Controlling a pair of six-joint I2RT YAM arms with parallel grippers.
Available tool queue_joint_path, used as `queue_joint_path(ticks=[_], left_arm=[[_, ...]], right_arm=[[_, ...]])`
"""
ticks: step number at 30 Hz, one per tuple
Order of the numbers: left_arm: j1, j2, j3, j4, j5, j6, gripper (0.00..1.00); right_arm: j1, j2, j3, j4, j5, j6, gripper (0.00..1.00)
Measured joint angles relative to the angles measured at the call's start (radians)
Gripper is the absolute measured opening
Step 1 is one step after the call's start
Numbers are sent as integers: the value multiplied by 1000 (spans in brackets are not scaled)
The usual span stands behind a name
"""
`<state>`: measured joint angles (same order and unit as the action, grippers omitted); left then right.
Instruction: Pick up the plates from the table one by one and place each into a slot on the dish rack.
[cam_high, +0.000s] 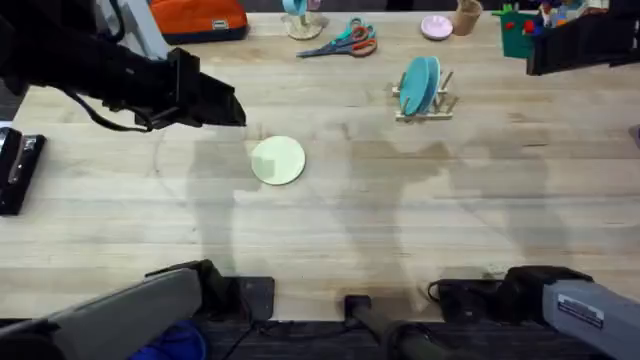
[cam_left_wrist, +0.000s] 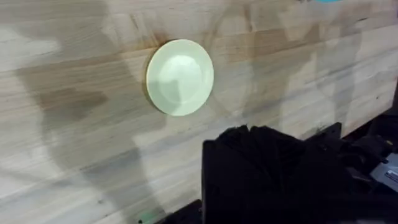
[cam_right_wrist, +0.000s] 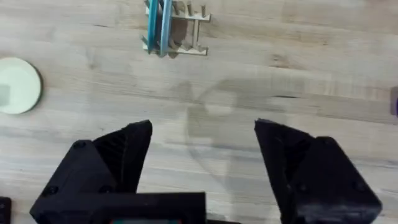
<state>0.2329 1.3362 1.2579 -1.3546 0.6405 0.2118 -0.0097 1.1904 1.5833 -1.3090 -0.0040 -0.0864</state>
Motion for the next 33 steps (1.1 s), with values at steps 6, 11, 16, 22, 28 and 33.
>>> queue_joint_path(ticks=[6, 11, 16, 22, 28, 33], left_arm=[[18, 24, -1, 5, 24, 32, 42], [37, 63, -1, 6, 42, 63, 43], [40, 115, -1, 9, 49, 89, 42], [40, 175, -13, 43, 52, 115, 42], [40, 205, -86, 117, 55, 123, 42], [40, 256, -191, 208, 56, 126, 40]], right_arm=[[0, 0, 0, 0, 0, 0, 995], [0, 0, 0, 0, 0, 0, 994], [0, 0, 0, 0, 0, 0, 993], [0, 0, 0, -1, 0, 0, 993], [0, 0, 0, -1, 0, 0, 994], [0, 0, 0, -1, 0, 0, 995]])
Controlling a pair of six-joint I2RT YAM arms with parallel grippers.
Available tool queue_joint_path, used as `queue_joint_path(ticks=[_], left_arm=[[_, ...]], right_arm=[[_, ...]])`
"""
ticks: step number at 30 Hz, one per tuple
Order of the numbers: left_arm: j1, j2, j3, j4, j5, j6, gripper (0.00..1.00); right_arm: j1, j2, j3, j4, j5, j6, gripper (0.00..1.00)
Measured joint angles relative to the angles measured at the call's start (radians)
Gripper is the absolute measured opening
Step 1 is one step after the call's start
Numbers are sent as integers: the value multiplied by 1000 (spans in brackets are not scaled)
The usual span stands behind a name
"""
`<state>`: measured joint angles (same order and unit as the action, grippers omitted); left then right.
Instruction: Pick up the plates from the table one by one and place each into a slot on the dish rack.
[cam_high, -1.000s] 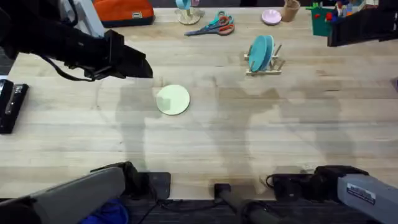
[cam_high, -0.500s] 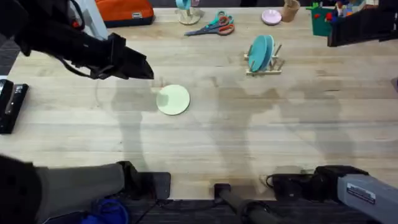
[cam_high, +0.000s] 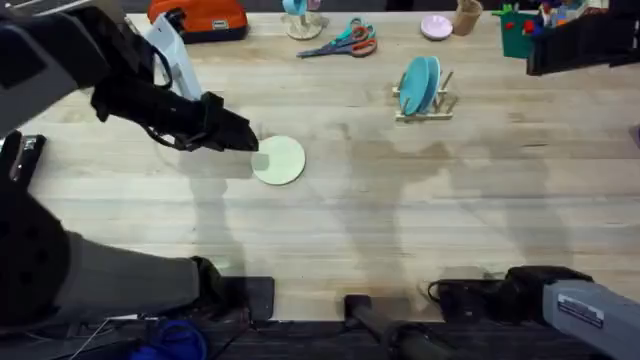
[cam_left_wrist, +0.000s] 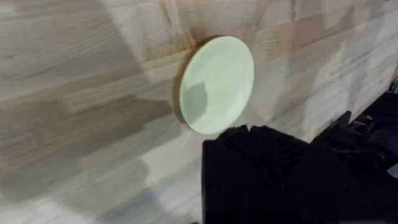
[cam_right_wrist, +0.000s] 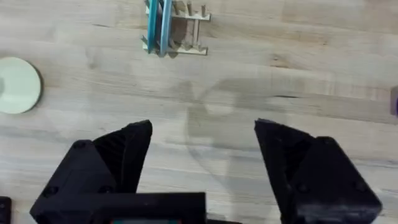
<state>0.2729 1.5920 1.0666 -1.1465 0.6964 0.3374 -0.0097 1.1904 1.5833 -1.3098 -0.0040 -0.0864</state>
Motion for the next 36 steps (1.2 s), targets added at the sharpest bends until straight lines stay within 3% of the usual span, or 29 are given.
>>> queue_joint_path(ticks=[14, 22, 36], left_arm=[[0, 179, -80, 185, -6, 0, 41], [7, 225, -80, 215, 46, -18, 41], [7, 226, -80, 220, 50, -31, 41]], right_arm=[[0, 0, 0, 0, 0, 0, 993], [0, 0, 0, 0, 0, 0, 993], [0, 0, 0, 0, 0, 0, 995]])
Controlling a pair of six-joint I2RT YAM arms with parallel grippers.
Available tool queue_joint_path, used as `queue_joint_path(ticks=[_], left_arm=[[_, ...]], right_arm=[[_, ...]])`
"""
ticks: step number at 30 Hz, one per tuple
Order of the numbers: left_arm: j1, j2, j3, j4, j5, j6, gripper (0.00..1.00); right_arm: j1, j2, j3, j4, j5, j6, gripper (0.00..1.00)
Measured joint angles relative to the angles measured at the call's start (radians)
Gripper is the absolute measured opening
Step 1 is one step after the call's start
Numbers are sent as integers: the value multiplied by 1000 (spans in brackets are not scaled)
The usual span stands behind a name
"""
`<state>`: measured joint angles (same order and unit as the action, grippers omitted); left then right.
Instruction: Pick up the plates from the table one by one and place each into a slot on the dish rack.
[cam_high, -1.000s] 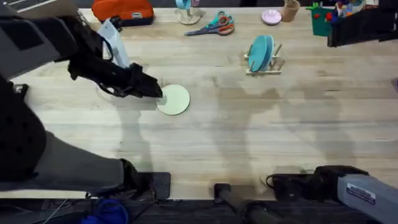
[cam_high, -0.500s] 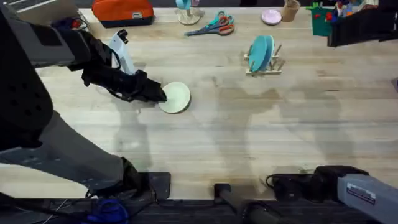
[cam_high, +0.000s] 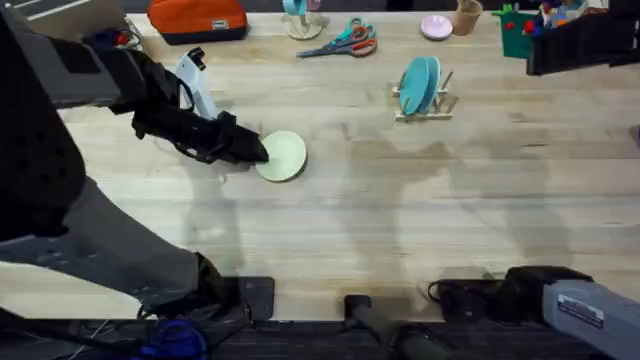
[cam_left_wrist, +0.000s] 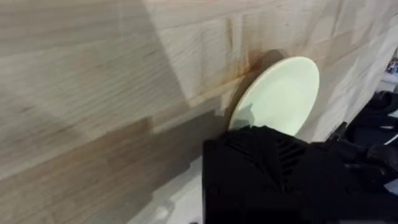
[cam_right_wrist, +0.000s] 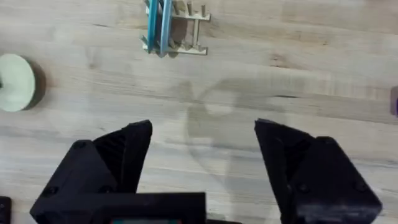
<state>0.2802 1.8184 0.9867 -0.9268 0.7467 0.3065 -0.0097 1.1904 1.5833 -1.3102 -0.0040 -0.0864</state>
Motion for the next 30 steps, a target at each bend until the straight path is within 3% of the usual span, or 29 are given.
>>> queue_joint_path(ticks=[21, 30], left_arm=[[-1, -10, 0, 6, 45, 11, 41], [-1, -168, 27, -111, 43, 16, 41]], right_arm=[[0, 0, 0, 0, 0, 0, 995], [0, 0, 0, 0, 0, 0, 993]])
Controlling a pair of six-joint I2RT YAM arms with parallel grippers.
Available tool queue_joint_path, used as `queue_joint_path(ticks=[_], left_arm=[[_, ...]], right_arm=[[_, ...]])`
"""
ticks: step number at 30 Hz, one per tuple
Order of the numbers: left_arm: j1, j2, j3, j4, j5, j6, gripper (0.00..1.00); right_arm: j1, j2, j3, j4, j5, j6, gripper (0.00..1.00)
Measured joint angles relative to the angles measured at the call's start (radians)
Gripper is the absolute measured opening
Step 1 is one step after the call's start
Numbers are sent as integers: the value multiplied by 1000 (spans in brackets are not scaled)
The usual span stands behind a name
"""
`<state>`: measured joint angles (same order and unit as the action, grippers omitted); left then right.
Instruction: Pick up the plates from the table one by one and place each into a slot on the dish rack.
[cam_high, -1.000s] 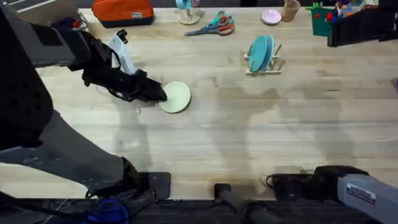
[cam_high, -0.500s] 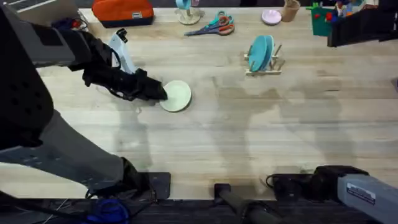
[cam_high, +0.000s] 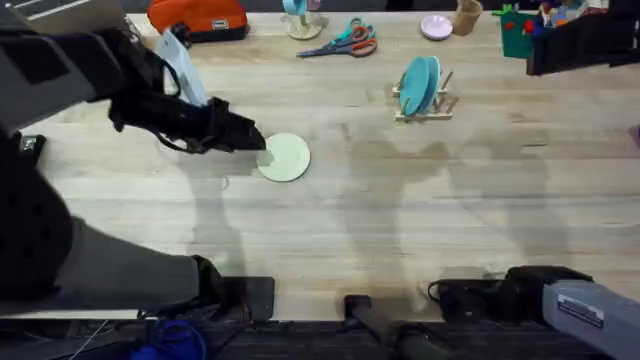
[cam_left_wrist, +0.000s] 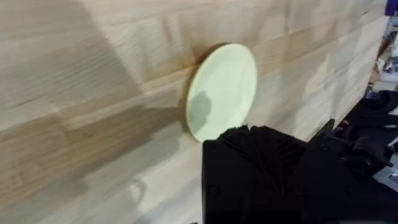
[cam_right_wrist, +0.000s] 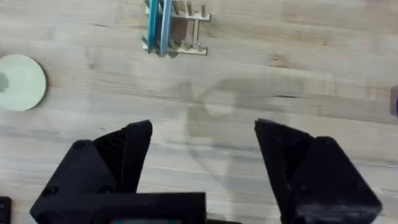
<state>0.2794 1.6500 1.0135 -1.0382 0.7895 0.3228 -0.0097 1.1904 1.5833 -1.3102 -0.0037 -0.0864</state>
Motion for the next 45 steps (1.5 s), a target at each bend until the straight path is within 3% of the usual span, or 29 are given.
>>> queue_joint_path(ticks=[6, 17, 32, 40, 45], left_arm=[[0, -66, 35, -26, 4, -1, 41], [0, -59, 35, -14, 68, 1, 40], [0, 77, 35, 14, 78, 29, 40], [0, 236, 35, 75, 77, 47, 40], [4, 310, 50, 88, 126, 47, 40]], right_arm=[[0, 0, 0, 0, 0, 0, 992], [0, 0, 0, 0, 0, 0, 994], [0, 0, 0, 0, 0, 0, 993], [0, 0, 0, 0, 0, 0, 993], [0, 0, 0, 0, 0, 0, 995]])
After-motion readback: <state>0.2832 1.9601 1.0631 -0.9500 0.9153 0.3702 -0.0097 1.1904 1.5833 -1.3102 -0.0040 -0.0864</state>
